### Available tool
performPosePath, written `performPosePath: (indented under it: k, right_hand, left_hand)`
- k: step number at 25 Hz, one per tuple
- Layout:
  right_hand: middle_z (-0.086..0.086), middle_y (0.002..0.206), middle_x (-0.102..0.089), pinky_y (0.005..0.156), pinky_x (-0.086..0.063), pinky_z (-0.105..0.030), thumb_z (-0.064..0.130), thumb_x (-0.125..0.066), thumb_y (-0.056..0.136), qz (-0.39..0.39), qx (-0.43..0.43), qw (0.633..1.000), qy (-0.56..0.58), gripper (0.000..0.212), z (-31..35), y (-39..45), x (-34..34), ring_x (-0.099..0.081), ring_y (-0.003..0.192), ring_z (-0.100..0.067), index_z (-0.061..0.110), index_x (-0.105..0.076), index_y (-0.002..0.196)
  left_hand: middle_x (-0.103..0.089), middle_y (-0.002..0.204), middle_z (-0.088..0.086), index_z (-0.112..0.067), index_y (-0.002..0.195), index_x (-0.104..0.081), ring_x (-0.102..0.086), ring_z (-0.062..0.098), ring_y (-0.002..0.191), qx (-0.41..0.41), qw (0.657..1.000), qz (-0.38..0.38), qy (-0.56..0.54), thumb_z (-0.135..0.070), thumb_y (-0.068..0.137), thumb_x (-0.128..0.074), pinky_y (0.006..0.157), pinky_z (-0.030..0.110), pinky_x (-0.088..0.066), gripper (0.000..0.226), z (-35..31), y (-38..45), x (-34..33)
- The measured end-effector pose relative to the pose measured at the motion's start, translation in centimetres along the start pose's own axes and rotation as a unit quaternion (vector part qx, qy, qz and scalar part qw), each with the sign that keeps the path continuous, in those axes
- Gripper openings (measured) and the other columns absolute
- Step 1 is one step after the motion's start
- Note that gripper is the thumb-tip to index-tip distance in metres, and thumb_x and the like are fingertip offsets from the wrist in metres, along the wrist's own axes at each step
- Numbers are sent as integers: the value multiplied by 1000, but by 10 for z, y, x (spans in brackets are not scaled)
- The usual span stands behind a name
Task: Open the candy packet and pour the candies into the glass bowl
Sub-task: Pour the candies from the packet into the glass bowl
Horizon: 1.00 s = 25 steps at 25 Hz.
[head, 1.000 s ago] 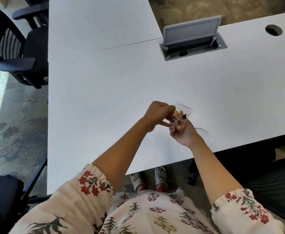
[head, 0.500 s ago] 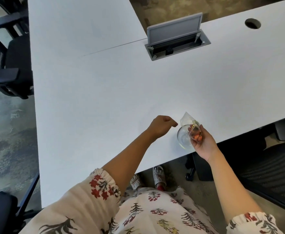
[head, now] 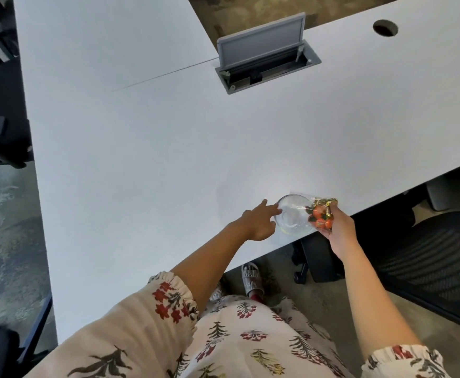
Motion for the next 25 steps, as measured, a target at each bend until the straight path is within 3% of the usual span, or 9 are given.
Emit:
performPosePath:
  k: [3,6,10,14,17,25]
  right_hand:
    - [-13,112,-73,77,-61,-40,36,-54,104,-14,34,995,-89,25,5,0,-1,-71,104,-29,16,-70,101]
    - [-15,99,-72,86,-59,-50,39,-48,104,-39,122,962,-243,38,21,-6,-7,-69,97,-34,12,-69,89]
    - [-8,79,-68,64,-43,-36,26,-43,107,-50,225,896,-379,41,42,-21,-21,-59,80,-30,8,-67,79]
    - [-16,102,-77,90,-57,-45,15,-43,107,-43,251,885,-391,34,51,-29,-30,-71,95,-32,2,-75,104]
    - [-15,102,-77,89,-60,-48,14,-43,107,-45,270,886,-375,32,60,-36,-35,-74,92,-31,1,-72,106]
    - [-3,82,-78,74,-58,-23,17,-50,101,-53,363,867,-337,29,102,-69,-53,-73,64,-10,7,-77,95]
  left_hand:
    - [-9,176,-2,-20,165,-25,6,21,163,-7,999,16,48,-19,109,-38,128,52,-16,57,-3,3,-8]
    - [-9,176,-1,-20,166,-23,6,23,163,-2,997,22,74,-27,110,-38,127,53,-17,58,-1,5,-11]
    - [-8,176,-1,-20,166,-23,8,23,163,0,996,30,87,-33,111,-37,127,55,-15,58,2,6,-13]
    - [-7,176,0,-19,166,-22,8,23,163,0,995,32,90,-36,111,-37,128,55,-13,60,3,6,-11]
    - [-8,176,1,-20,166,-22,8,23,163,1,996,34,80,-37,111,-38,128,55,-13,60,3,5,-10]
    - [-16,175,2,-20,163,-29,2,22,163,19,1000,6,-15,-37,110,-42,130,51,-10,58,13,4,0]
Point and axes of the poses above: each hand's wrist, its own y-axis towards the middle knuckle, its own x-axis out of the back of the hand, z = x × y, the point moved 10 cm from there along y, towards the middle knuckle
